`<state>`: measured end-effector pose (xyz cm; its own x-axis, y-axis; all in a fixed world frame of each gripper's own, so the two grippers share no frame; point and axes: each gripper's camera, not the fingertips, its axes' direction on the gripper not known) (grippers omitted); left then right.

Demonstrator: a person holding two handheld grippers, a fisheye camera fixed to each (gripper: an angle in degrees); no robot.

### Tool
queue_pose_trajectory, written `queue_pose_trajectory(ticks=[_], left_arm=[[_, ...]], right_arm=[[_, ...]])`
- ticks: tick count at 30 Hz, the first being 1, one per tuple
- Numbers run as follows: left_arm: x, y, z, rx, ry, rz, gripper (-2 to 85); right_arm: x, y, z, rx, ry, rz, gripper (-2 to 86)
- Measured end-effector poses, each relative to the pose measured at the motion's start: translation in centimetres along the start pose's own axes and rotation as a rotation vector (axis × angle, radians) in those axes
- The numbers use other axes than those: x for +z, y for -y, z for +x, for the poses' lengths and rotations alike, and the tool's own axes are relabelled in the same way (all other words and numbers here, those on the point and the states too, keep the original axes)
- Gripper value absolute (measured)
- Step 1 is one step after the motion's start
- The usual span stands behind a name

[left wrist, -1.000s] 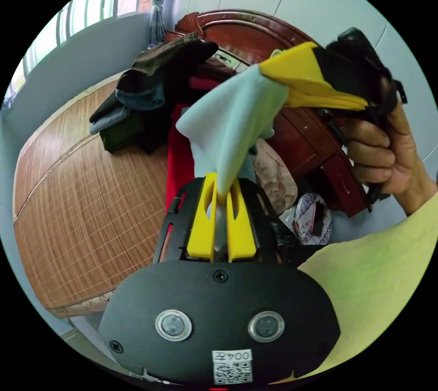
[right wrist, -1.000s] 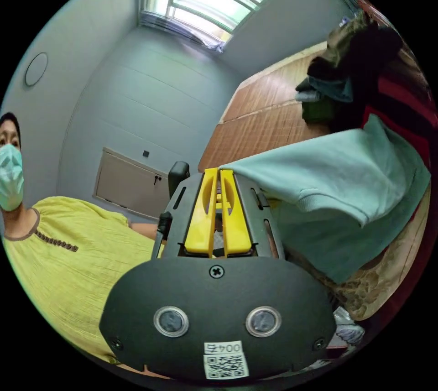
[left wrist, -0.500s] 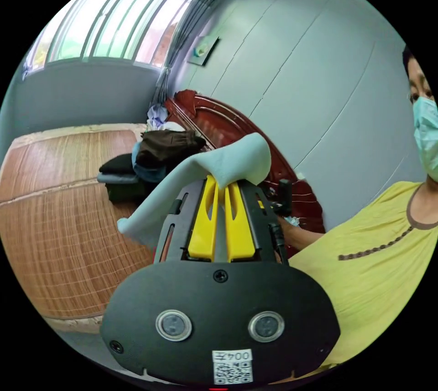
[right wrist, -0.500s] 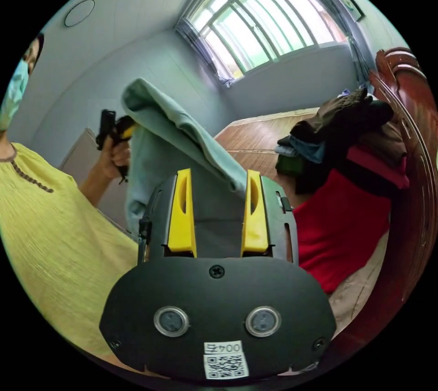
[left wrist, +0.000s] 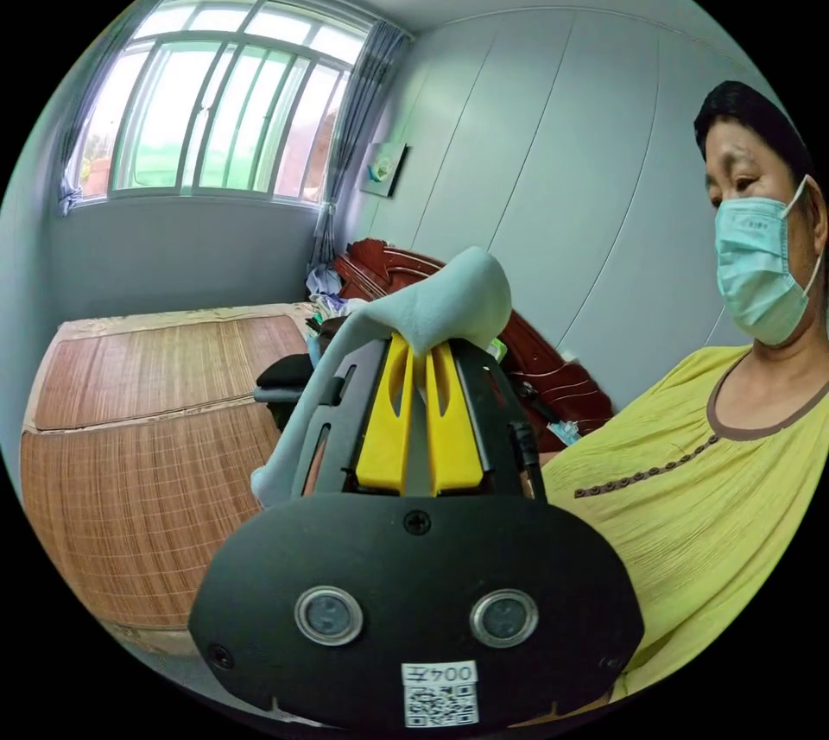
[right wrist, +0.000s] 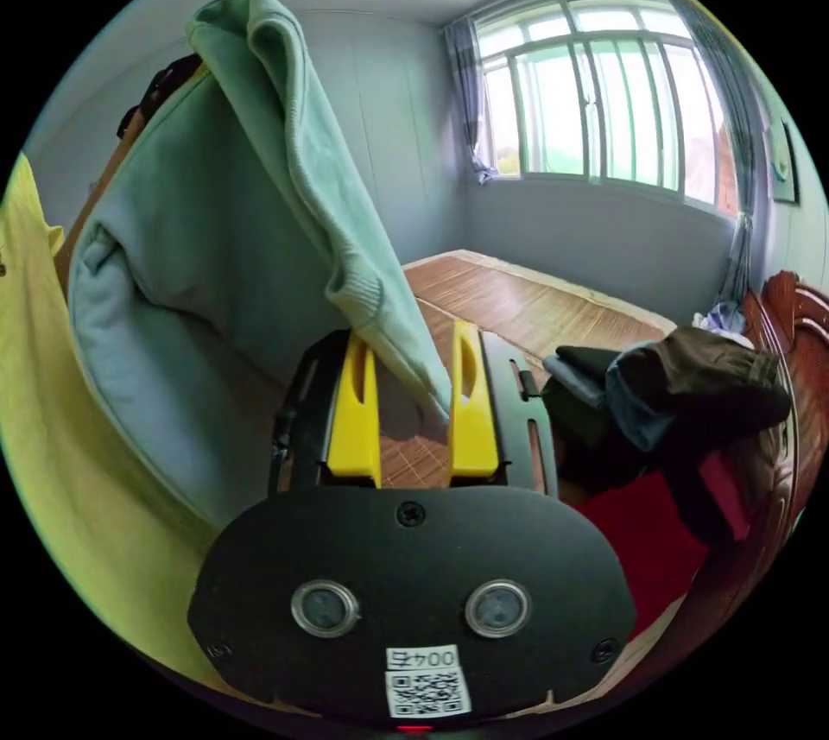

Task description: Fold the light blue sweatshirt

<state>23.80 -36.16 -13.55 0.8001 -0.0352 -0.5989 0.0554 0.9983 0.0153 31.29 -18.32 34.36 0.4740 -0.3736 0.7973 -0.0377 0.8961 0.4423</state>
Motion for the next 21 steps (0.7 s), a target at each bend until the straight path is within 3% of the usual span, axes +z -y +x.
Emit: queue_pose_trajectory(ticks=[3, 8, 12, 21], left_arm=[[-4.8, -1.6, -7.5, -0.058, -0.023, 0.005, 1.9], [-11.7, -4.8, -20.2, -0.139, -0.087, 0.006, 2.0], [-14.4, -7.5, -30.1, -0.251, -0.162, 0.009, 2.0], [-15.8, -8.3, -35.7, -0.239, -0.211, 0.002, 1.8]], right_arm=[[3.0, 3.3, -2.3, 0.045, 0.036, -0.088, 2.9], [7.3, 7.6, -4.9, 0.175, 0.08, -0.171, 0.9], [11.3, 9.8, -7.3, 0.154, 0.067, -0.252, 0.3], [16.4, 9.5, -6.2, 0.207, 0.188, -0.33, -0.1]])
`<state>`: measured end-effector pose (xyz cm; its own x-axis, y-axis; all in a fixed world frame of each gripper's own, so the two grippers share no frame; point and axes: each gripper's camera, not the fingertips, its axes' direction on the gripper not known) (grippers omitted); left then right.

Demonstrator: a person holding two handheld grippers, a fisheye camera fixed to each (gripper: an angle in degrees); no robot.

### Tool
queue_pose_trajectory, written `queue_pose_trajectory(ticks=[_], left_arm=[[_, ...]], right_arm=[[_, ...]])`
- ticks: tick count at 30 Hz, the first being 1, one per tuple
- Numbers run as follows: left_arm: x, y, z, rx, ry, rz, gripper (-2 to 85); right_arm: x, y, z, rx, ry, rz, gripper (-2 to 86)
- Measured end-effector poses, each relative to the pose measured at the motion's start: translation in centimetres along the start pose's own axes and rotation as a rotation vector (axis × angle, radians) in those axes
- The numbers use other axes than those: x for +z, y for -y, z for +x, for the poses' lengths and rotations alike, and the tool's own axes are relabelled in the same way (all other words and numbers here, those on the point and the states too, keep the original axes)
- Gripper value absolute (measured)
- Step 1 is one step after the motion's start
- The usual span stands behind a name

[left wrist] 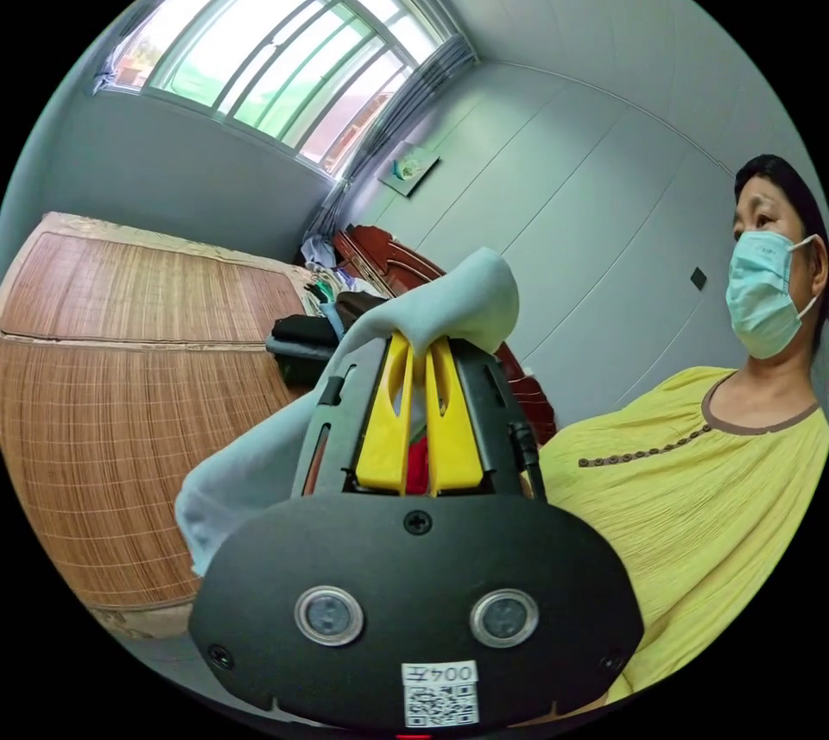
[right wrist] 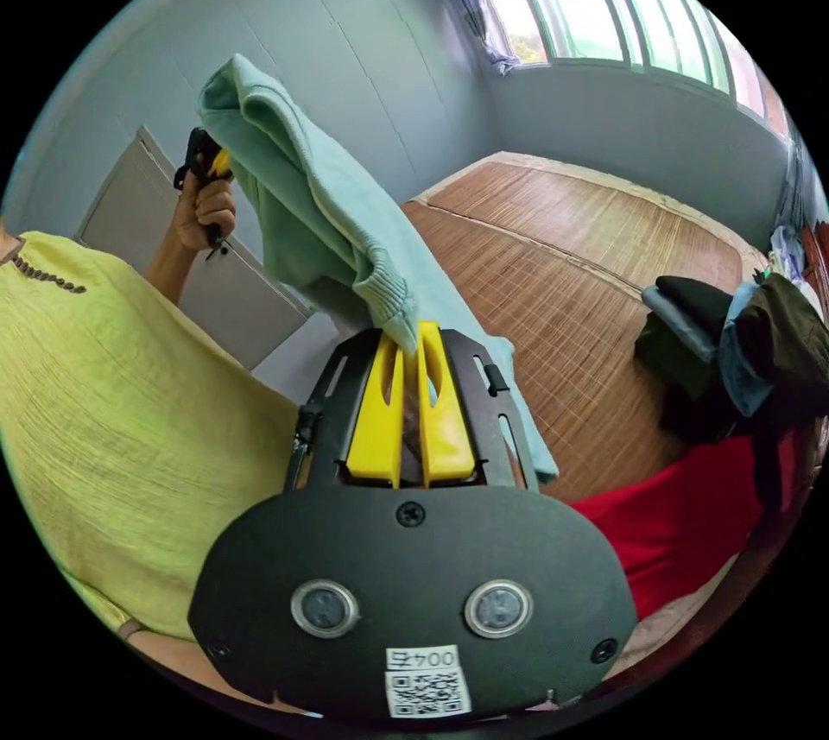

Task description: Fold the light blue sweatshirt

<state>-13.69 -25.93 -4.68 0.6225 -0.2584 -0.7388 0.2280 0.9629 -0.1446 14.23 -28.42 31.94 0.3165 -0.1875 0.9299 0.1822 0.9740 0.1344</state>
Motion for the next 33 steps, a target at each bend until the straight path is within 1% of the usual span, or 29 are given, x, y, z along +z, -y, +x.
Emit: queue_pose_trajectory(ticks=[5, 10, 12, 17, 20, 25, 28, 31, 33], left_arm=[[-2.5, -0.8, 0.0, -0.028, 0.086, 0.051, 1.9], [-3.8, -0.9, 1.0, -0.023, 0.135, 0.069, 1.9], [-4.2, -0.9, 1.1, -0.028, 0.168, 0.095, 1.9], [-4.7, -2.2, -0.1, -0.082, 0.152, 0.167, 1.9], [-5.1, -2.8, -0.8, -0.104, 0.119, 0.19, 1.8], [-6.1, -1.8, -1.4, -0.064, 0.114, 0.177, 1.8], [-6.7, -0.7, -3.1, -0.056, 0.088, 0.172, 1.8], [-7.4, 0.4, -5.9, -0.043, 0.022, 0.16, 1.7], [-7.5, 1.4, -8.1, -0.02, -0.039, 0.135, 1.7]], right_arm=[[0.7, 1.4, 1.5, -0.132, 0.106, -0.026, 0.0], [1.3, 2.2, 3.5, -0.245, 0.201, -0.029, 0.3], [1.7, 2.3, 4.1, -0.297, 0.272, -0.039, 0.6], [1.7, 2.7, 6.0, -0.344, 0.361, -0.081, 1.4], [1.0, 2.9, 7.2, -0.361, 0.372, -0.085, 1.6], [0.3, 3.1, 8.5, -0.36, 0.379, -0.057, 1.5], [-0.1, 3.1, 9.0, -0.331, 0.331, -0.047, 0.8], [-0.5, 2.6, 9.4, -0.278, 0.271, -0.026, 0.2], [-0.3, 2.7, 10.0, -0.197, 0.231, 0.011, -0.1]])
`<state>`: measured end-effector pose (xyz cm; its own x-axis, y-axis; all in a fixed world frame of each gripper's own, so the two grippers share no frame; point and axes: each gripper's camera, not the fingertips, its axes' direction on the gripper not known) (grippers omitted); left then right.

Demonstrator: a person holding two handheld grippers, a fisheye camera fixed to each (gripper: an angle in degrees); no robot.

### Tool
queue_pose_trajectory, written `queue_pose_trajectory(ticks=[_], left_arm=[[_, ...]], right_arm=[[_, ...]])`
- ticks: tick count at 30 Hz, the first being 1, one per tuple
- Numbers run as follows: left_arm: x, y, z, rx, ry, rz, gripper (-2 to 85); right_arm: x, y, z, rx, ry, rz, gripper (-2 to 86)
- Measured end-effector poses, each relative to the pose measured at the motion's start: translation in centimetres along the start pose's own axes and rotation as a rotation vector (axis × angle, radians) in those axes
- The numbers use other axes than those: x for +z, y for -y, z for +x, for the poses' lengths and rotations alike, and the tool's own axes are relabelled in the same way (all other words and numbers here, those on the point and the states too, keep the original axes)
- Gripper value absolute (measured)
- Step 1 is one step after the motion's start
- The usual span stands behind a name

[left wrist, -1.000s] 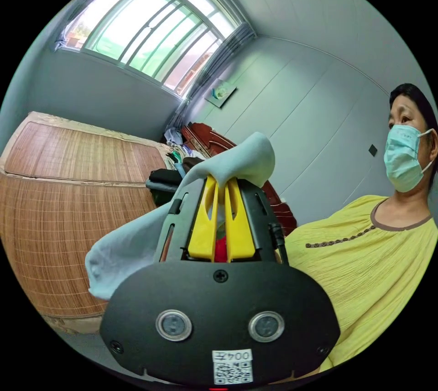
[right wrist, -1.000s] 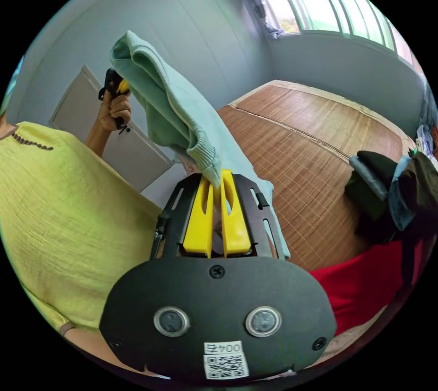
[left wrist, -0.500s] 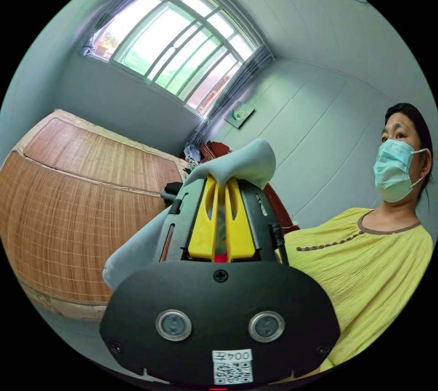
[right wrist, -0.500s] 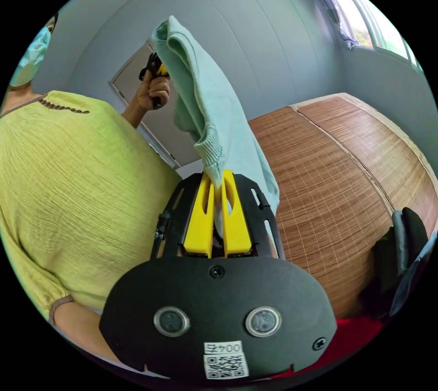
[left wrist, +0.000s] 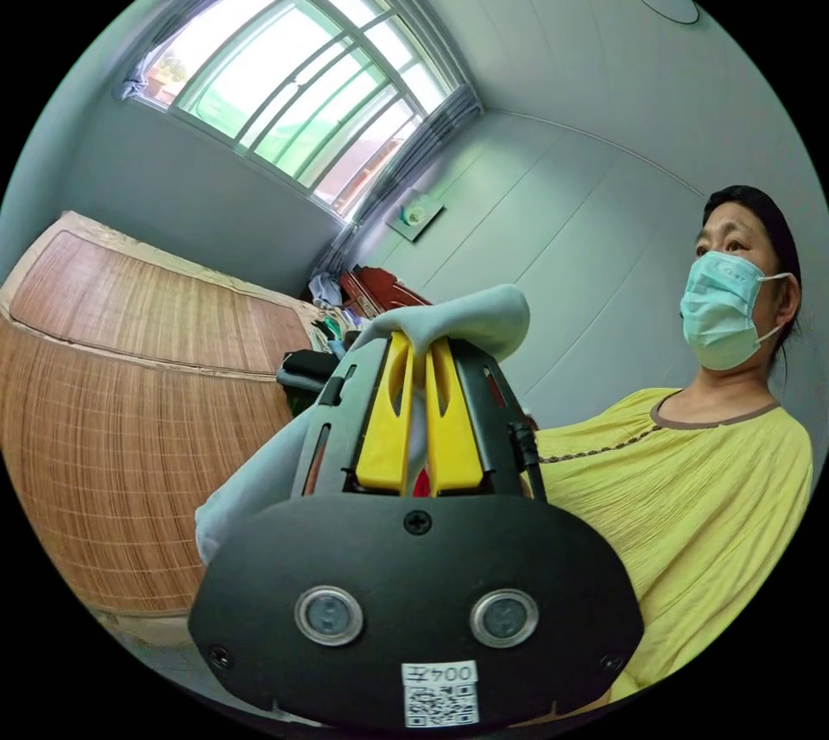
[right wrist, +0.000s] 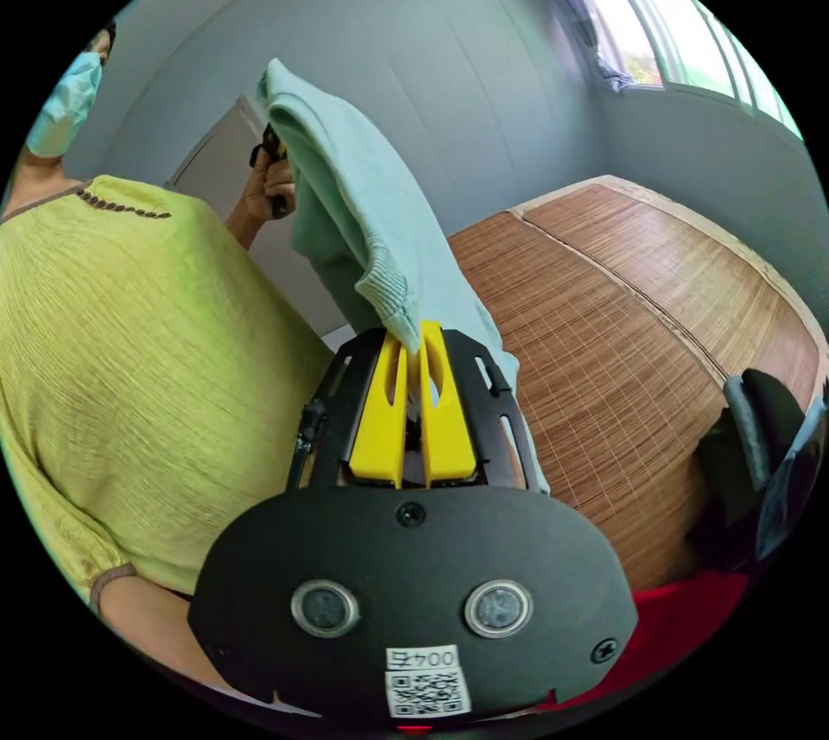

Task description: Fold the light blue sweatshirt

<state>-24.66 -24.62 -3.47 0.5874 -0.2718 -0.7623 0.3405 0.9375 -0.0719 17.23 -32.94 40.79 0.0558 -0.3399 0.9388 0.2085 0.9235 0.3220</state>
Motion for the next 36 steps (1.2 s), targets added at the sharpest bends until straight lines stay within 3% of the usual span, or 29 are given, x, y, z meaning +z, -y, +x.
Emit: queue_pose_trajectory(ticks=[4, 6, 12, 19, 27, 36], left_arm=[[-1.5, 2.2, -4.4, 0.011, -0.033, -0.034, 1.8], [-3.8, 3.6, -8.1, 0.002, -0.006, -0.052, 1.9], [-7.5, 4.1, -18.0, -0.029, 0.131, -0.176, 1.8], [-4.4, 1.1, -26.7, -0.064, 0.092, -0.343, 1.9], [1.5, -1.7, -29.2, -0.022, -0.146, -0.495, 6.8], [0.9, -3.7, -29.7, 0.031, -0.188, -0.451, 13.5]], right_arm=[[-0.7, 0.5, 0.2, 0.142, -0.026, 0.155, -0.3], [-1.7, 0.8, -0.3, 0.201, 0.08, 0.359, -0.5], [-1.8, 5.0, -3.6, 0.157, 0.212, 0.641, -0.6], [-0.1, 8.5, -7.2, 0.112, 0.234, 0.722, -0.8], [-2.2, 7.4, -10.0, 0.143, 0.141, 0.849, -0.8], [-5.6, 9.1, -12.6, 0.159, -0.058, 0.884, -0.8]])
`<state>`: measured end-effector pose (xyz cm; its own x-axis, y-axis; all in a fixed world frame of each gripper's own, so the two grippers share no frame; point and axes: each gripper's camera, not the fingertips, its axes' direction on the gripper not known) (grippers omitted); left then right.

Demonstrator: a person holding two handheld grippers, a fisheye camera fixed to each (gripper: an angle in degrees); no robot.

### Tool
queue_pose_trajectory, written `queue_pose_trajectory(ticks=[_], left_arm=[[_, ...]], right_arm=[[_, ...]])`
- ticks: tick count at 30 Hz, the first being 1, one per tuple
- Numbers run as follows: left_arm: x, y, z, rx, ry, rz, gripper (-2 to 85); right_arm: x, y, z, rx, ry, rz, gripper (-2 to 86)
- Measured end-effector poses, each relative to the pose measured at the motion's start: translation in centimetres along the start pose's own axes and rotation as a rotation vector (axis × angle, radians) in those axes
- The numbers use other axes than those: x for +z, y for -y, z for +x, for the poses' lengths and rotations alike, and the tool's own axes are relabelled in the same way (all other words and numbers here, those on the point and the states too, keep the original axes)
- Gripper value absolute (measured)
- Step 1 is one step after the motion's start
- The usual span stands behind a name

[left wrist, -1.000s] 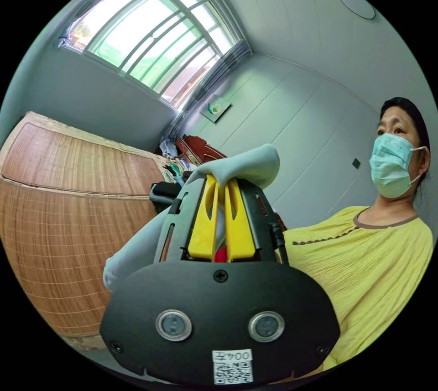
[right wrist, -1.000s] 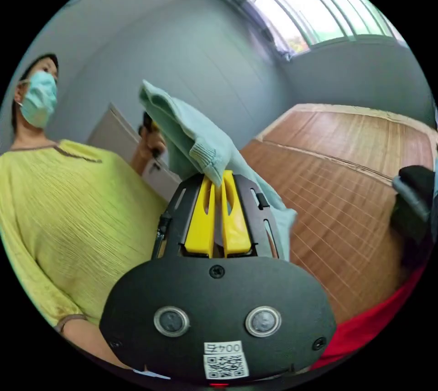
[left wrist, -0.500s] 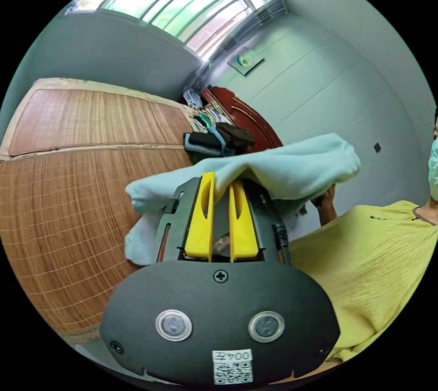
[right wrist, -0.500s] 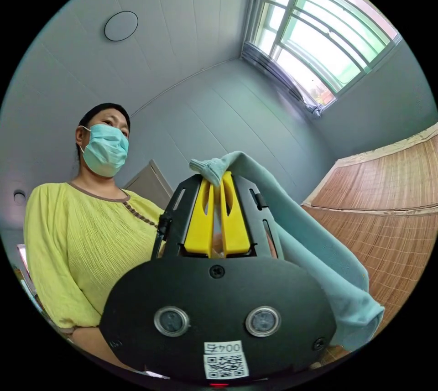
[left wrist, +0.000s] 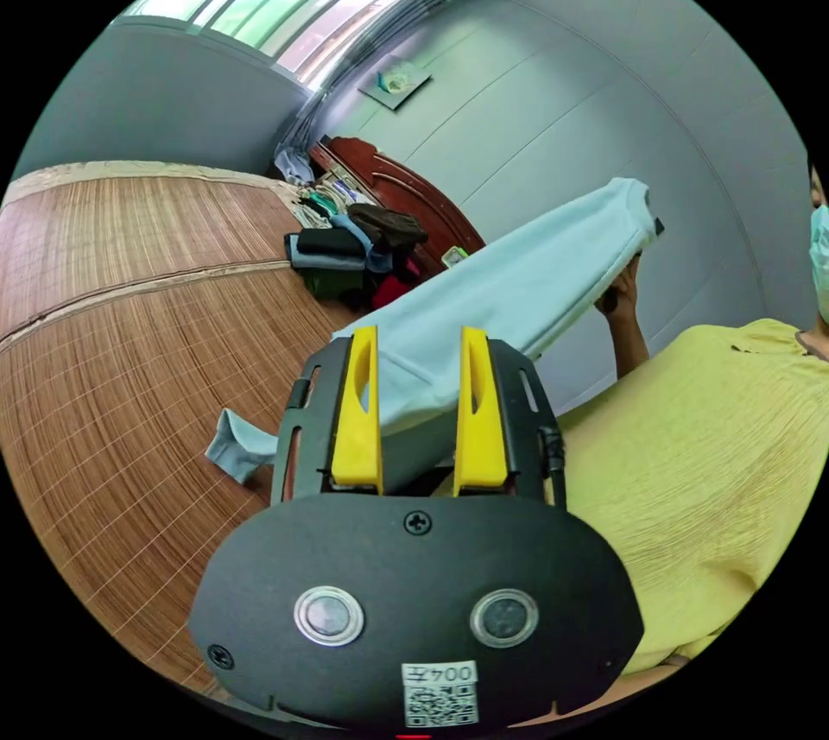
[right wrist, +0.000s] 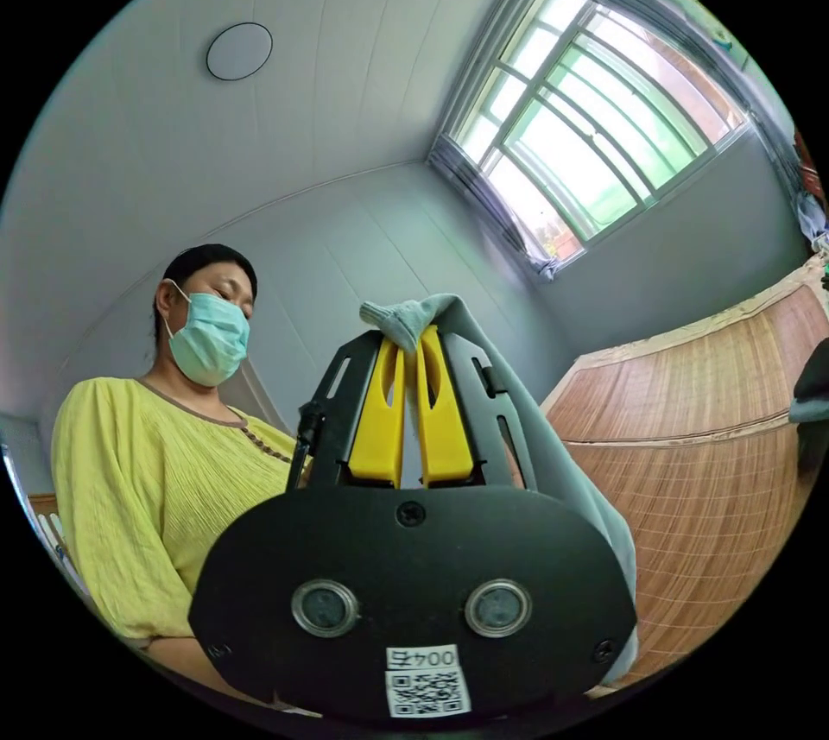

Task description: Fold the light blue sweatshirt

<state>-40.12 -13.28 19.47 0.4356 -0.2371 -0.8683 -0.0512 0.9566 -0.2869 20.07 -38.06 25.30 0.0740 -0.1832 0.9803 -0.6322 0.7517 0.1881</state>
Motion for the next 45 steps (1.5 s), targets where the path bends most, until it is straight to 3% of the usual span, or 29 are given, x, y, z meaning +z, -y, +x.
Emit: queue_pose_trajectory(ticks=[7, 17, 25, 29, 36, 41, 45], left_arm=[[0.9, -2.9, 1.0, 0.063, 0.104, -0.025, 17.3], [5.3, -2.6, -0.7, 0.142, 0.285, -0.128, 21.8], [10.2, -2.0, 2.3, 0.319, 0.256, -0.296, 22.7], [13.9, -6.3, 5.5, 0.35, 0.228, -0.381, 19.4], [17.5, -9.5, 6.2, 0.246, 0.216, -0.362, 9.4], [15.6, -8.5, 2.4, 0.067, 0.172, -0.292, 0.9], [11.7, -6.3, 1.0, 0.007, 0.291, -0.212, -0.3]], right_arm=[[2.2, 0.5, 0.2, 0.019, -0.082, -0.025, -0.8], [7.4, 2.2, -4.4, -0.11, -0.105, -0.24, -0.8], [6.7, 2.1, -7.0, -0.118, -0.118, -0.21, -0.8], [6.9, 1.0, -7.0, -0.098, -0.13, -0.187, -0.8], [8.9, -0.3, -6.4, -0.067, -0.112, -0.215, -0.8], [9.0, -0.7, -6.5, -0.079, -0.178, -0.241, -0.8], [7.1, -0.8, -6.2, -0.077, -0.26, -0.232, -0.8]])
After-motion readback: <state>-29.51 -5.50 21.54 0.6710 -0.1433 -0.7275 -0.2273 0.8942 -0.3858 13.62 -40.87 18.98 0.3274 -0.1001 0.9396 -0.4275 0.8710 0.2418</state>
